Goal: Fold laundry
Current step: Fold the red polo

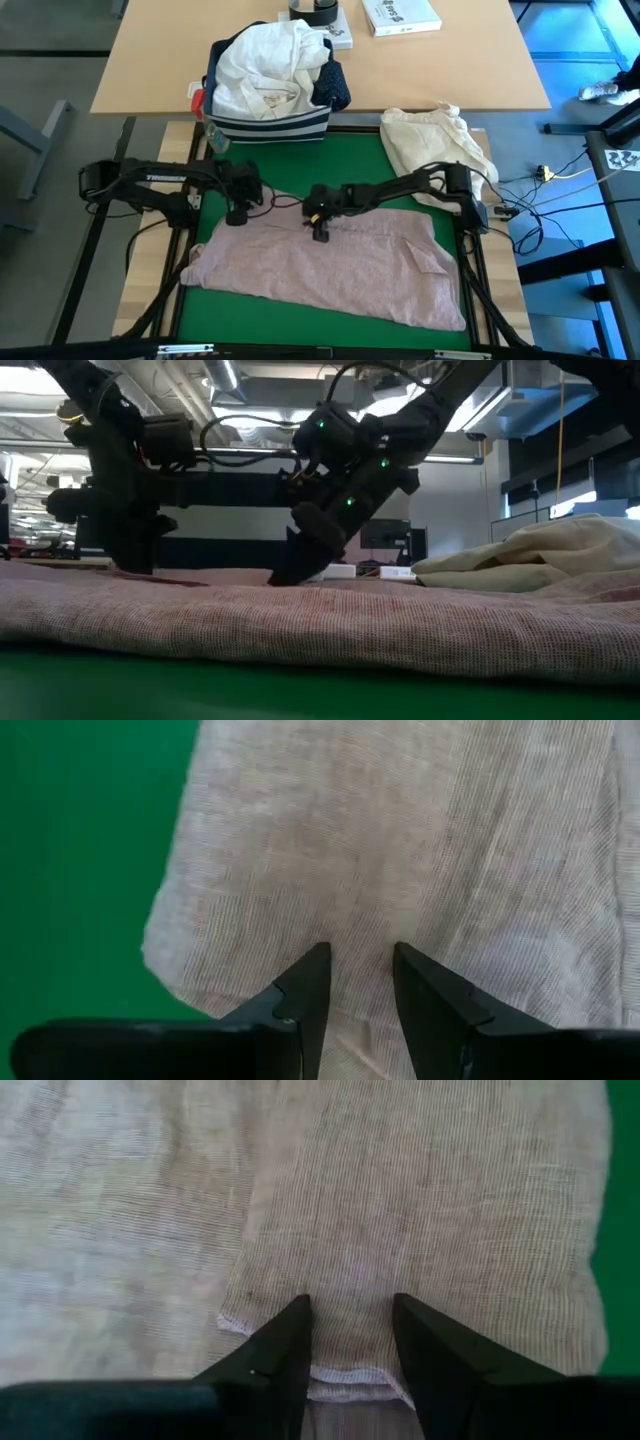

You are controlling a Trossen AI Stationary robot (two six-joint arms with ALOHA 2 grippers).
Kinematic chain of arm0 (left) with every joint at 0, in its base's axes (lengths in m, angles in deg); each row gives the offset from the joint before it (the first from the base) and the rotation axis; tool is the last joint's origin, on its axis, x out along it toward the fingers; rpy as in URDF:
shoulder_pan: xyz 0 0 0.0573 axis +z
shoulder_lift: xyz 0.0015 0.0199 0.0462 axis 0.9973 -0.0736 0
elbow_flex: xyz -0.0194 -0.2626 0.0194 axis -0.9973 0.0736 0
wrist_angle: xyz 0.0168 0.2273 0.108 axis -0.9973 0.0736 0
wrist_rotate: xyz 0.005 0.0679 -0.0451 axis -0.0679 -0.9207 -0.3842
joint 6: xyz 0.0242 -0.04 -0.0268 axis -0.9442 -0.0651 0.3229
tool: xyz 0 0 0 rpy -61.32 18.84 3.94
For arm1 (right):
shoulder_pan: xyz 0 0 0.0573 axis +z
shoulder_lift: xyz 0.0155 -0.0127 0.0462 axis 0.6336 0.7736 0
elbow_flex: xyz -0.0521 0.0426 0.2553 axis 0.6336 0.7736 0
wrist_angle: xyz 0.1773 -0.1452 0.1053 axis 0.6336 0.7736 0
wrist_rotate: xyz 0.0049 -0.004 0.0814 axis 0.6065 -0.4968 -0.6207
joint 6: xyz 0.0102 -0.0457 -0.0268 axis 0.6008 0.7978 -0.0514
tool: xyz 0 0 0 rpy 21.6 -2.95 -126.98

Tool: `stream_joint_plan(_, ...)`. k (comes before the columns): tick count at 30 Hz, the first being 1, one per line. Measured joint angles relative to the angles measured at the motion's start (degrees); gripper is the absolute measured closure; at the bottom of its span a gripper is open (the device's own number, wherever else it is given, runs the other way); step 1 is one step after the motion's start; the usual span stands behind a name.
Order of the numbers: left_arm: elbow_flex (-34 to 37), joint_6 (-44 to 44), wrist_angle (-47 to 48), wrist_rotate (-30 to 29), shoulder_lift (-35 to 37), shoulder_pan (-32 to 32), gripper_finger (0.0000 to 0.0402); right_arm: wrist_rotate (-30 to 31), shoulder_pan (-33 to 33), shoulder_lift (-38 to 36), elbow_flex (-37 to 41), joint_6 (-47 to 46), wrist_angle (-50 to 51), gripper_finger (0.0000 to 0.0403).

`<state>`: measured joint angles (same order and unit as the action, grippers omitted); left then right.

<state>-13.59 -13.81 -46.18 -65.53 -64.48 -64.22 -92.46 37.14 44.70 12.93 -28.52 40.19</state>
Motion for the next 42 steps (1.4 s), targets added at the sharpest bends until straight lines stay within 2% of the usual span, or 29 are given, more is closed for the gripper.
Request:
stream_joint_plan(4, -4.4, 0.04, 3.22, -0.94, 0.67, 0.0, 0.0295, -0.38, -0.07, -5.73, -1.1, -0.11, 4.69, 0.026)
stream_joint_plan(11, -14.75, 3.12, 7.9, -1.42, 3.01, -0.04, 0.0295, -0.33, -0.01, -19.59, -1.67, 1.12, 22.99, 0.026)
stream_joint_plan(14, -17.24, 7.74, 6.5, 1.71, 3.24, -0.29, 0.0295, -0.65, 1.09, -24.41, -1.42, -1.37, 30.09, 0.026)
stream_joint_plan(18, -17.18, 14.05, 2.09, 7.29, 3.15, -2.26, 0.0295, -0.76, 4.35, -29.36, 2.59, -5.71, 36.03, 0.026)
stream_joint_plan(23, -14.86, 21.79, -4.45, 7.52, 2.31, -8.38, 0.0295, 0.25, 11.56, -36.77, 11.21, -13.85, 40.08, 0.026)
stream_joint_plan(27, -12.34, 27.91, -9.54, 7.01, -0.36, -14.27, 0.0295, 0.21, 20.73, -43.42, 19.41, -23.89, 39.75, 0.026)
stream_joint_plan(29, -11.88, 29.97, -10.67, 4.97, -2.28, -16.75, 0.0295, 0.26, 25.75, -45.75, 23.17, -29.47, 39.98, 0.026)
stream_joint_plan(34, -11.7, 33.85, -10.68, -0.15, -7.79, -20.76, 0.0295, 3.2, 34.57, -46.83, 30.56, -42.95, 45.47, 0.026)
stream_joint_plan(38, -11.7, 38.3, -11.04, -1.78, -10.73, -22.33, 0.0295, 3.88, 37.31, -46.83, 33.43, -52.11, 51.36, 0.026)
stream_joint_plan(42, -11.7, 39.52, -11.08, -3.16, -12.15, -23.31, 0.0295, 4.24, 39.0, -46.83, 34.4, -56.6, 53.8, 0.026)
